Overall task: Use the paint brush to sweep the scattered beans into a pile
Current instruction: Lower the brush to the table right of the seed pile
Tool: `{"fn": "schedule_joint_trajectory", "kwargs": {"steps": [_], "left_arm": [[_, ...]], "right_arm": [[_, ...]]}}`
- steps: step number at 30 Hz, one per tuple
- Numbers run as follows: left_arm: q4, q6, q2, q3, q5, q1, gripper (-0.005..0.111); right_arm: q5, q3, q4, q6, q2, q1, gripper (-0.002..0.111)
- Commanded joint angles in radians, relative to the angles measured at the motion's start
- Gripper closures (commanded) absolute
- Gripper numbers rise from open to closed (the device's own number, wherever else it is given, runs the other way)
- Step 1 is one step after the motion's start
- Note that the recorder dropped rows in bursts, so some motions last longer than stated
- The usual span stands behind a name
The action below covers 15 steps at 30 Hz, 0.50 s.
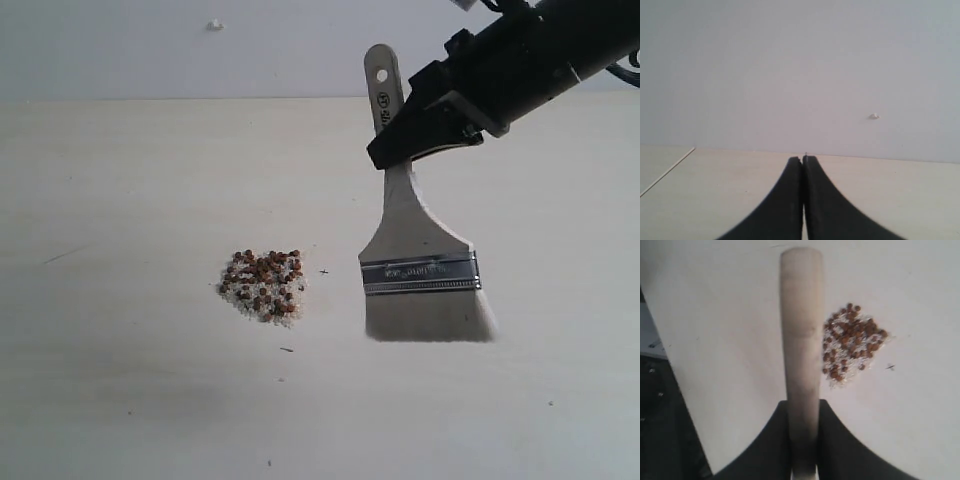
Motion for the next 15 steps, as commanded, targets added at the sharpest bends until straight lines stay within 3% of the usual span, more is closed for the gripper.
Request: {"fn": "schedule_joint_trajectory", "kwargs": {"steps": [1, 10, 15], "left_arm": [[0.0, 0.001, -0.006, 0.003, 0.007, -0.002, 0.107], [0.0, 0.004, -0.006, 0.003, 0.007, -0.002, 0.107], [0.0, 0.002, -0.006, 0.003, 0.007, -0.002, 0.107]], "right_arm": [[-0.038, -0.005, -0.014, -0.018, 0.004, -0.008, 0.108], [-0.08, -0.005, -0.077, 0.245, 0.039, -0.055, 0.108], [0.122, -0.005, 0.055, 0.084, 0.144, -0.103, 0.108]]}}
